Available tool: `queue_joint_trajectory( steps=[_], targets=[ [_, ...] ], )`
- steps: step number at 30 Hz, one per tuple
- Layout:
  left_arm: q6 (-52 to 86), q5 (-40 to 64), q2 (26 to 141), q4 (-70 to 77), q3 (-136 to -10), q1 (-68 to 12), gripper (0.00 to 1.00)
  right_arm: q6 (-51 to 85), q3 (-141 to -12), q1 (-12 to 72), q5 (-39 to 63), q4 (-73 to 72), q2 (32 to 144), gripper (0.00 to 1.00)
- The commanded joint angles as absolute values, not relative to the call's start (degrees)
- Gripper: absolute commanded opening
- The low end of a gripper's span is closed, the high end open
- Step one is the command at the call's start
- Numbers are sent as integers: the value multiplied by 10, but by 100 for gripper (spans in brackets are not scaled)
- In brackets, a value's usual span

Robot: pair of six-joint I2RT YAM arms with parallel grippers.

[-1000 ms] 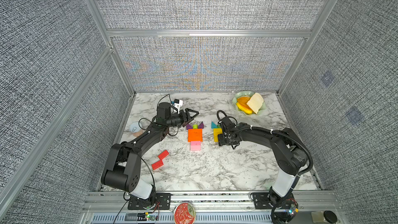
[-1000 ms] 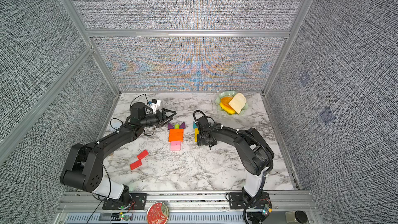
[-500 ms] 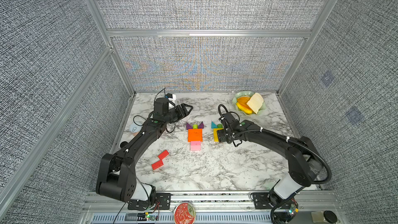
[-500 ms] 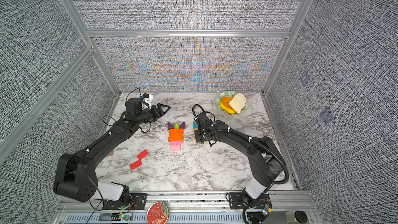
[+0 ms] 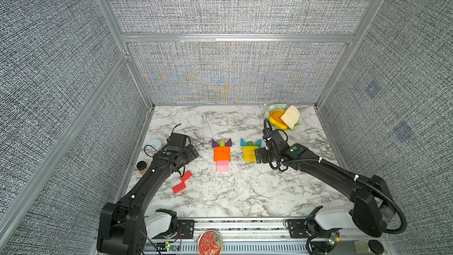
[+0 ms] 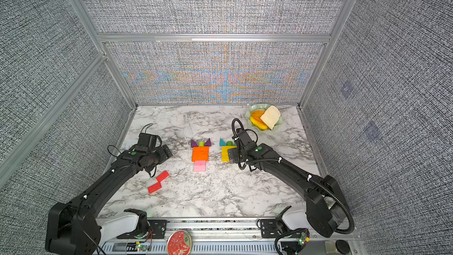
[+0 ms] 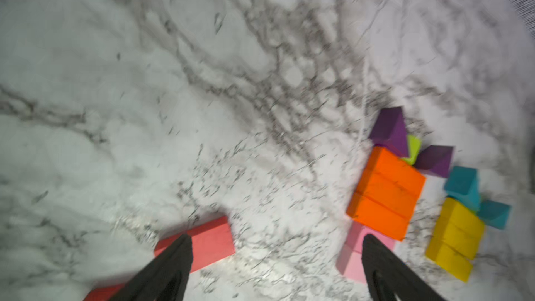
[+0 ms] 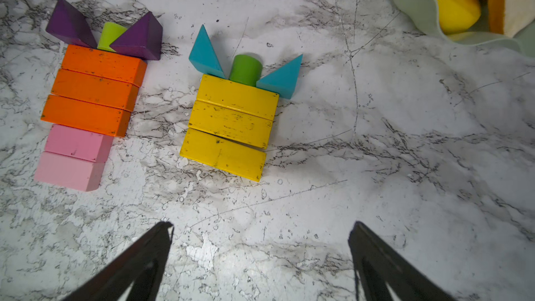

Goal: Assemble a carrot with building blocks
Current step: Assemble the building block at the center of the board, then pick up the building block from the center of the board.

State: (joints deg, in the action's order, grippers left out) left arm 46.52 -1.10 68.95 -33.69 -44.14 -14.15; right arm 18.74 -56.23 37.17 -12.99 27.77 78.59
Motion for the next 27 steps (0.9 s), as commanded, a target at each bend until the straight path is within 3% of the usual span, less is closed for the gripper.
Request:
queue_joint_trajectory(
  steps=[1, 5, 14, 27],
  targets=[
    [472, -1, 700, -392, -419, -140, 92, 182, -559, 372, -118, 257, 777, 99],
    [485, 30, 726, -378, -388, -140, 89, 185, -542, 372, -113, 247, 760, 99],
    [467, -23, 806, -396, -394, -136, 87, 186, -535, 372, -108, 239, 742, 99],
    [452, -23, 857, -346, -405, -129, 75, 185, -509, 373, -108, 232, 736, 99]
  ],
)
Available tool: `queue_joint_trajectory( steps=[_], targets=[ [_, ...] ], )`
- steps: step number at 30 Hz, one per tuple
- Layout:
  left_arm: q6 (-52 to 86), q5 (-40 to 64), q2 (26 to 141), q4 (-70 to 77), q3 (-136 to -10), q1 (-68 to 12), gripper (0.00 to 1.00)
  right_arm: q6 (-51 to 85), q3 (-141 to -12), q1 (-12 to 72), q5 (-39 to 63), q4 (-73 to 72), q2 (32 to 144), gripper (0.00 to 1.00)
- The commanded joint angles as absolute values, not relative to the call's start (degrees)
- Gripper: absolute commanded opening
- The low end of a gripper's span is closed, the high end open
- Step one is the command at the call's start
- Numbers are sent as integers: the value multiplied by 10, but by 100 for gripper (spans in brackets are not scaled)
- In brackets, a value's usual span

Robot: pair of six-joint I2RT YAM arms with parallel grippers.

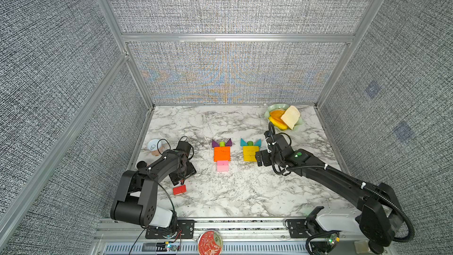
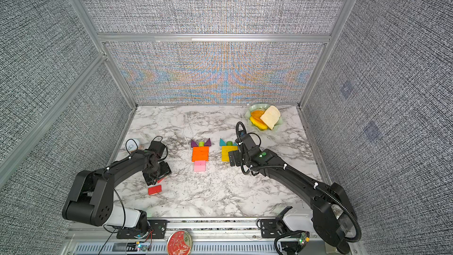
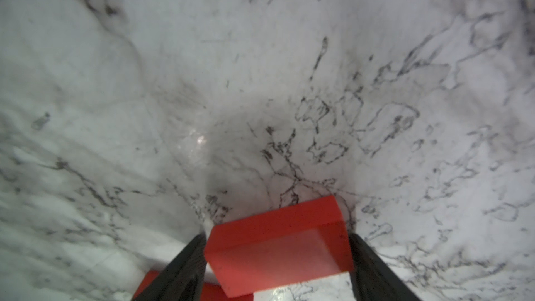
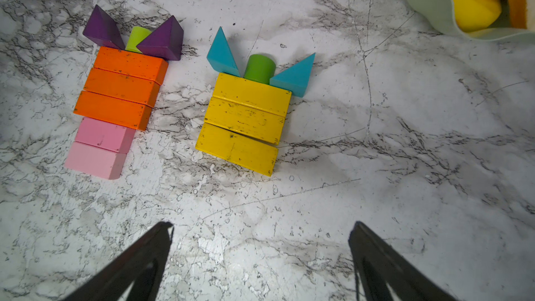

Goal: Assemble a carrot with building blocks
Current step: Pick up the building block from the center of the board.

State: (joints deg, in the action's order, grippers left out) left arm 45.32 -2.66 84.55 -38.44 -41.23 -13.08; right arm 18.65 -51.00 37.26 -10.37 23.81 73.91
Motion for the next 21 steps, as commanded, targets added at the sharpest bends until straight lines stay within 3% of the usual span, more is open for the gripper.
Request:
queue_joint_trajectory(
  steps=[1, 5, 9, 21],
  targets=[
    [452, -20, 857, -344, -404, -129, 75, 185, -507, 373, -107, 231, 735, 99],
    [453, -27, 855, -344, -404, -129, 84, 182, -505, 373, -100, 227, 735, 99],
    [469, -39, 849, -346, -400, -129, 86, 180, -501, 374, -93, 220, 732, 99],
    [562, -19, 841, -323, -382, -129, 78, 175, -498, 376, -78, 214, 740, 99]
  ],
)
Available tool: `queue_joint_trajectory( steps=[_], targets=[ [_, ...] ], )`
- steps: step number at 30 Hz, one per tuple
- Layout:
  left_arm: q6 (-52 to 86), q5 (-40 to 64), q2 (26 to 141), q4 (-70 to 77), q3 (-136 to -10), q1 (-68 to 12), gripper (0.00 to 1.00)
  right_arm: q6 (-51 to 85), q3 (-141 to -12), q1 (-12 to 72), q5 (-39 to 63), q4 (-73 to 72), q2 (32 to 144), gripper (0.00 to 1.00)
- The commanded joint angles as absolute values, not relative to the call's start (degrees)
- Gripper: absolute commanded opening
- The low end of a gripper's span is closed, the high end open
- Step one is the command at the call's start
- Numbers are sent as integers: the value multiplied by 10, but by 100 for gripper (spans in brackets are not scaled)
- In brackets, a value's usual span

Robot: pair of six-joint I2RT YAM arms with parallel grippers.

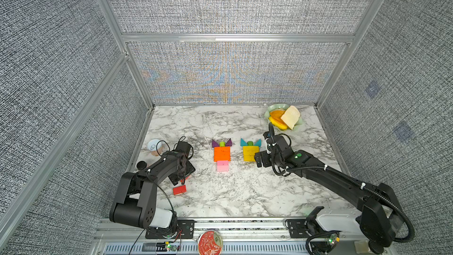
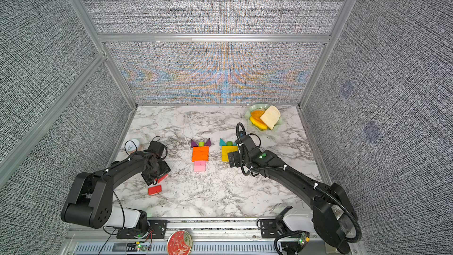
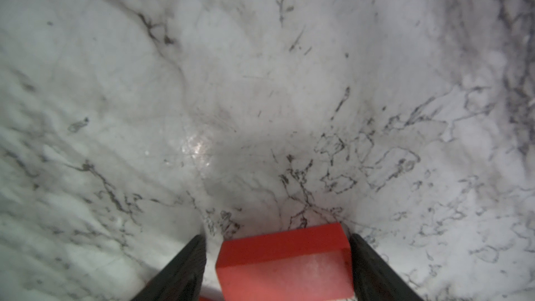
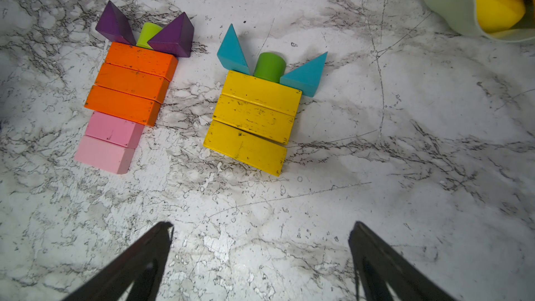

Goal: Assemble a carrot with building blocks
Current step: Pick up the building block from the center of the board.

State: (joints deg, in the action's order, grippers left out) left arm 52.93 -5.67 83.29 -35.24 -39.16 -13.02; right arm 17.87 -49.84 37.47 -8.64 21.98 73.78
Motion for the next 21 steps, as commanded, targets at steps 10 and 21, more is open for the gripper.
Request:
queue_joint_trajectory(
  steps=[10, 21],
  targets=[
    [574, -9, 837, -311, -372, -129, 65, 175, -495, 378, -84, 213, 736, 99],
    [541, -22, 815, -359, -411, -129, 61, 177, -496, 379, -87, 210, 746, 99]
  ],
)
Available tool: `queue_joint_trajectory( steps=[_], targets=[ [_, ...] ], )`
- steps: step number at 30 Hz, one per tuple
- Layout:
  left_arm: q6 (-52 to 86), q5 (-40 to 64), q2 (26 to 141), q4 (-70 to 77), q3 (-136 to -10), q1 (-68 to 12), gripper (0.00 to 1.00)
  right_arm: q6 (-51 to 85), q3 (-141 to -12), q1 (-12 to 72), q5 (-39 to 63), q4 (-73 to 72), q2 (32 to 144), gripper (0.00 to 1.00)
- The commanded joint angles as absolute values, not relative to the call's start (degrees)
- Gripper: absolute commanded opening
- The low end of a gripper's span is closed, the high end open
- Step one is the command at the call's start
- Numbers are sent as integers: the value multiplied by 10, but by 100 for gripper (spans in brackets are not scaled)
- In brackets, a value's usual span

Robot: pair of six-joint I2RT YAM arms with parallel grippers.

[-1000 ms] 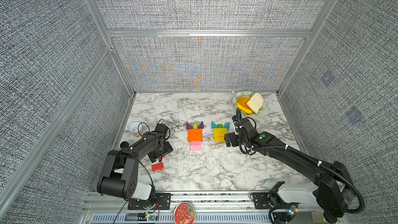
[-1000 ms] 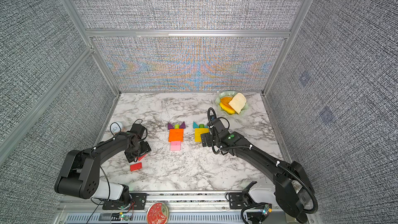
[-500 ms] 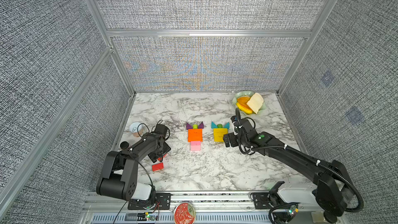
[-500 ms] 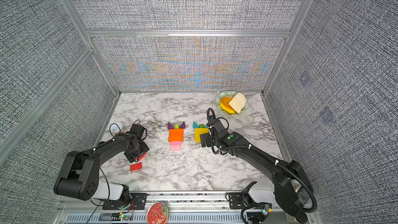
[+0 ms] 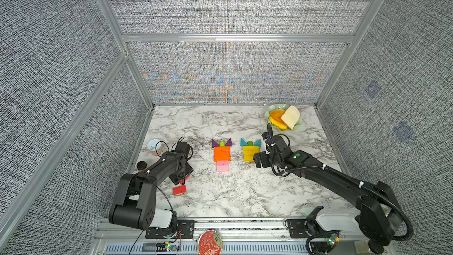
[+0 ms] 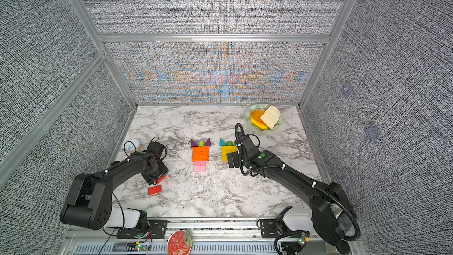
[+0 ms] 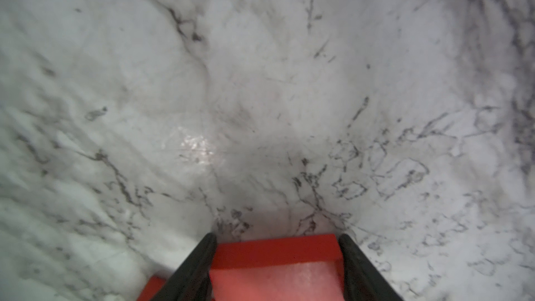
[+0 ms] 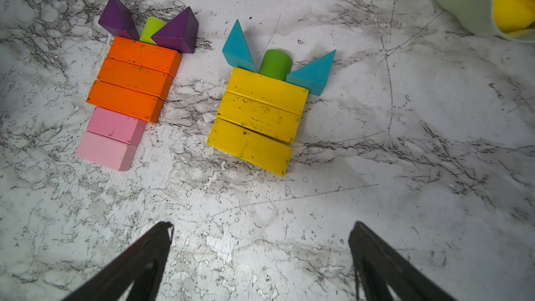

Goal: Assemble a carrot with building blocks
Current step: Pick up the building block from the center of the board, then place the building block at the center of the board.

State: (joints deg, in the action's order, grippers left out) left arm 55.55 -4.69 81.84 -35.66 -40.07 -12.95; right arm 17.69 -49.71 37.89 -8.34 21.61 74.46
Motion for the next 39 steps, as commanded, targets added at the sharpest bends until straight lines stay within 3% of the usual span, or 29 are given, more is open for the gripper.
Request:
queue_joint_trajectory(
  steps=[1, 10, 17, 33, 39],
  targets=[
    [538, -21, 814, -364, -416, -129, 61, 178, -496, 379, -88, 211, 747, 99],
    [532, 2, 793, -376, -449, -160, 58, 186, -495, 378, -115, 209, 752, 99],
    [556, -7, 821, -387, -506, -266, 57, 208, -488, 367, -163, 214, 742, 99],
    [601, -10, 988, -363, -666, -522, 55, 254, -451, 288, -188, 213, 680, 99],
    [572, -10, 1077, -353, -742, -564, 55, 257, -446, 281, -190, 213, 673, 99]
  ],
)
